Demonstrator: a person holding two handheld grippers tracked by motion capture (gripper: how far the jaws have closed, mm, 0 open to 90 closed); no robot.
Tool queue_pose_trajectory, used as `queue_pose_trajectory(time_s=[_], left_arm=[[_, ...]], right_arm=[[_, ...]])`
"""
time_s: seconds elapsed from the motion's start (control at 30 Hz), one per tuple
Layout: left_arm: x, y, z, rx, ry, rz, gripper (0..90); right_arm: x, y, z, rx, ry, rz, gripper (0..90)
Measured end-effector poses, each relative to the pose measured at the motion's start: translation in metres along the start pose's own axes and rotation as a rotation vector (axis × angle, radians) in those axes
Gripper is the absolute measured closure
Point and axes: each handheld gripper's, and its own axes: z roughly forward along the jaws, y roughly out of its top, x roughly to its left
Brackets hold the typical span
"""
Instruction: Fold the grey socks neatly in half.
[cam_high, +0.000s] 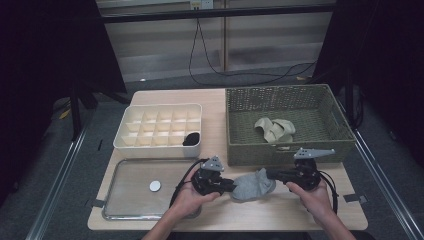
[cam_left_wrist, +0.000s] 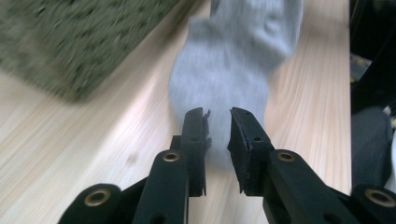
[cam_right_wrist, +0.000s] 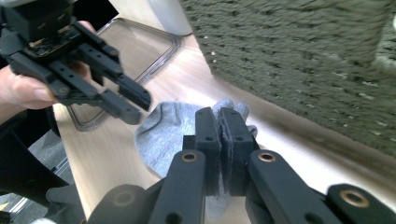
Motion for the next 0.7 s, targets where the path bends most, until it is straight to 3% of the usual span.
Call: queue_pose_trajectory(time_s=[0.2, 0.43, 0.7], left_arm=[[0.002, -0.018, -0.008, -0.009, 0.009, -0.029, 67.9], [-0.005, -0.016, 0.006, -0.003, 0.001, -0.01, 68.6], [-0.007, -0.014, 0.011, 0.013, -0.002, 0.001, 69.0]], right_arm=[[-0.001, 0.007, 0.001, 0.004, -0.014, -0.012, 87.1], [0.002, 0.01, 0.009, 0.027, -0.008, -0.034, 87.1], [0.009, 0.012, 0.022, 0.054, 0.022, -0.046, 86.8]])
